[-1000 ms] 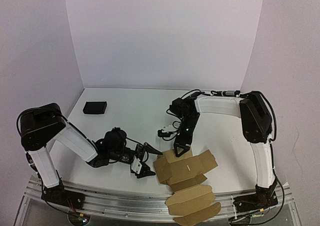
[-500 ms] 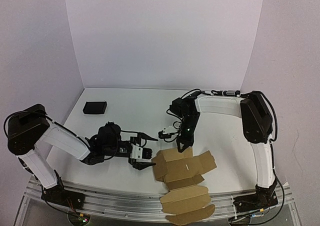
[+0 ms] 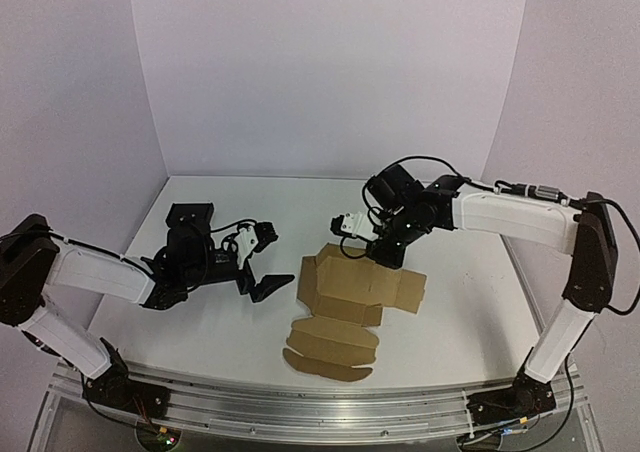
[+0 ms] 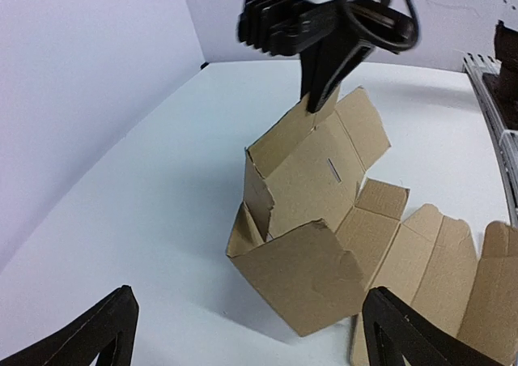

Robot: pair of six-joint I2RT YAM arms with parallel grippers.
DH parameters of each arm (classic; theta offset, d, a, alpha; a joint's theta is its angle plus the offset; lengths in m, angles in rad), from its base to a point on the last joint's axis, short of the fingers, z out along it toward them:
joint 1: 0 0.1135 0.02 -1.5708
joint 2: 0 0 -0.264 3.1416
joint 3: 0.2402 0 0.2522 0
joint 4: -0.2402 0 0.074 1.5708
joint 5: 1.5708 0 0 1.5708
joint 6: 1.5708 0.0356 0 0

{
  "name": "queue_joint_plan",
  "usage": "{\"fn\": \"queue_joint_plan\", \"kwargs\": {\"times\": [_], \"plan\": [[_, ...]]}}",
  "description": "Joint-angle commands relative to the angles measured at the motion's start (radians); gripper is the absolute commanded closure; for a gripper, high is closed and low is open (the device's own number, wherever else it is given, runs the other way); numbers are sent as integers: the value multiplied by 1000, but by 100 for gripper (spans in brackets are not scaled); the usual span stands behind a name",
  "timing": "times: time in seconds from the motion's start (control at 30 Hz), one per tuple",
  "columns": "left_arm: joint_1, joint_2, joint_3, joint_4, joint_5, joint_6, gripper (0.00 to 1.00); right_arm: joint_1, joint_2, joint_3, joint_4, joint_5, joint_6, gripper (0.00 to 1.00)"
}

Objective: Fold the paper box

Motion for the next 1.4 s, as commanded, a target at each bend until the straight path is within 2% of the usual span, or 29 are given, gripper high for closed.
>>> {"fn": "queue_joint_plan", "kwargs": {"times": [0.0, 0.1, 0.23, 0.47, 0.67, 0.77, 0.93, 1.1, 1.37], "plan": [[20, 50, 35, -20, -50, -158, 0, 76, 8, -66, 186, 255, 72, 100], [21, 82, 40, -11, 19, -161, 0, 114, 14, -93, 249, 343, 122, 100], [21, 131, 57, -45, 28, -207, 0, 162, 0, -149, 343, 399, 121, 100], [21, 202, 82, -78, 33, -235, 0, 225, -13, -173, 370, 466, 77, 100], [27, 228, 90, -33, 66, -284, 1, 251, -26, -177, 376, 475, 69, 100], [35, 225, 77, 4, 122, -278, 9, 252, -24, -178, 381, 484, 60, 100], [36, 236, 71, 27, 195, -244, 32, 256, -9, -167, 392, 487, 78, 100], [36, 223, 57, 33, 246, -204, 42, 268, -2, -167, 397, 501, 73, 100], [35, 249, 32, 70, 201, -156, 49, 297, -24, -213, 398, 497, 18, 100]]}}
